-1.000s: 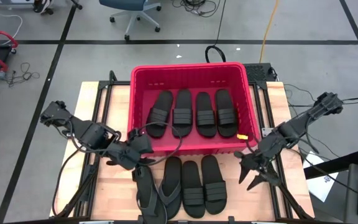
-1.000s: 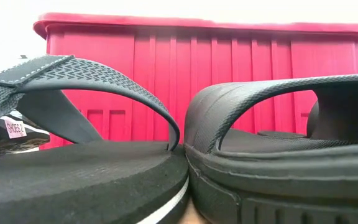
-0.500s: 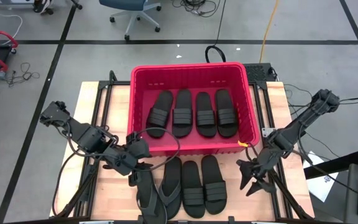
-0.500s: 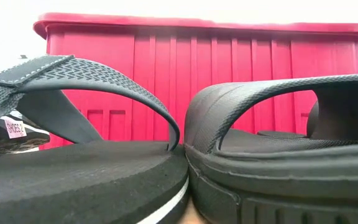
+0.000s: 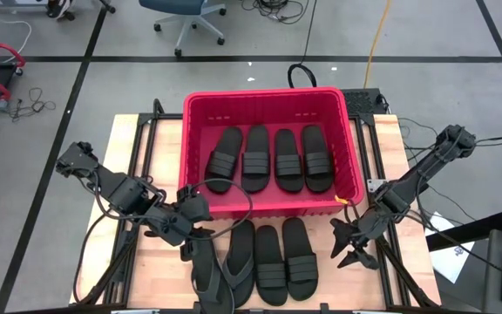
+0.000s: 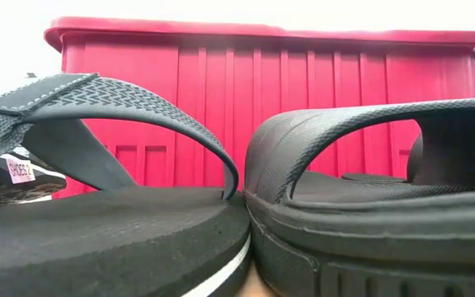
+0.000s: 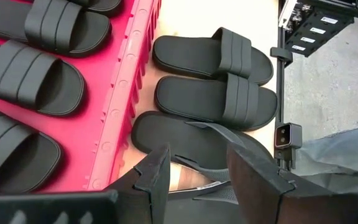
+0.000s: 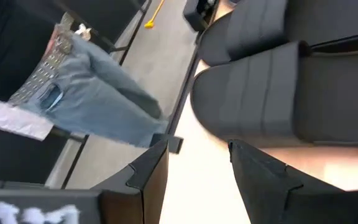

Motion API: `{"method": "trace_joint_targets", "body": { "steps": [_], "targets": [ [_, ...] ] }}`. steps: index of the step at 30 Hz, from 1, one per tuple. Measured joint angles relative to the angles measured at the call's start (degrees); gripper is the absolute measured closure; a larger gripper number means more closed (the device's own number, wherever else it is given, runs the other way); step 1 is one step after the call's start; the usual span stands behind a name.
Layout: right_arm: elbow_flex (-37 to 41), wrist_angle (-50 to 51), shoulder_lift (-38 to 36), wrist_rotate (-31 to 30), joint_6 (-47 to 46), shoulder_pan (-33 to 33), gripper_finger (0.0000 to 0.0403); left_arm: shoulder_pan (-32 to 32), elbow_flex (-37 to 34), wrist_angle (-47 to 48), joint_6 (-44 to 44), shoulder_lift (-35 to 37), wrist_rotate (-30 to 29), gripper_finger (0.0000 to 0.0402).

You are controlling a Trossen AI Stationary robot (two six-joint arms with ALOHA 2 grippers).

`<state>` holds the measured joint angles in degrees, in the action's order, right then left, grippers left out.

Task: Pick and place slides into bin
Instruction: Put the black slide into the red bin

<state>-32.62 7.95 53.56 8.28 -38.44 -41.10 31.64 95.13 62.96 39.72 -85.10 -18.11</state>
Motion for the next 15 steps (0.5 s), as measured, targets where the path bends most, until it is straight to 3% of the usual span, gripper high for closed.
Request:
{"method": "trace_joint_targets", "body": {
  "steps": [15],
  "targets": [
    [0.0,5.87,0.0,-1.26,-4.34,-1.55,0.0238,0.0,0.0,0.01,-0.4,-0.01,0.0,0.0247]
  ]
}}
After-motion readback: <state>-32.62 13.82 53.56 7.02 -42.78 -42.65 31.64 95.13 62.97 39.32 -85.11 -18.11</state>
